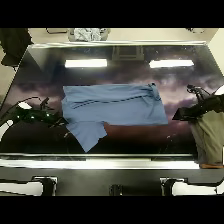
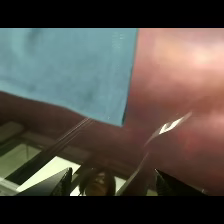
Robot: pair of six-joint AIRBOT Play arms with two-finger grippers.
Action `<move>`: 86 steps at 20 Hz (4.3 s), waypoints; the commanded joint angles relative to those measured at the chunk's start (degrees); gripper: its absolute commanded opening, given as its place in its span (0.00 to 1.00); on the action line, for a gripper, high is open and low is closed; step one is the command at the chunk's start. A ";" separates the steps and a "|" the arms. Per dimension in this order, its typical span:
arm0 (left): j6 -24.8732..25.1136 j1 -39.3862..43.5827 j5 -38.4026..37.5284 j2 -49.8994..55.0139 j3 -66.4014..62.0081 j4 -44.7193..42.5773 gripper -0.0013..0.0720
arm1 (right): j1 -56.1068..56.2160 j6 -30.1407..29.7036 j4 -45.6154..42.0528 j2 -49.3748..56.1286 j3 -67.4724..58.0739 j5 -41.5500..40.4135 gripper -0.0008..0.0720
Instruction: Fold the shirts.
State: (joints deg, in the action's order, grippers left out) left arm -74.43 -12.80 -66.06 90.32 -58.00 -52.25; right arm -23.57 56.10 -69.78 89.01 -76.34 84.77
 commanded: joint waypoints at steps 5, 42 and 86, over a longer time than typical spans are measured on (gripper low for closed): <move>-0.52 1.46 1.62 -0.98 0.13 0.85 0.06 | 1.68 -0.33 6.99 4.52 6.56 -9.99 0.86; -11.67 -0.35 -9.03 -41.31 -61.22 -12.94 0.06 | 6.23 -1.22 -16.28 -41.07 -37.27 -0.09 0.06; -8.37 5.14 -19.04 12.07 -32.92 -20.39 0.06 | 18.12 5.11 -11.74 21.77 -26.01 5.25 0.07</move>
State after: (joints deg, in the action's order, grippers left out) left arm -81.52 -7.66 -84.20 102.39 -90.98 -72.69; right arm -5.45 61.36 -82.89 110.76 -103.74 88.42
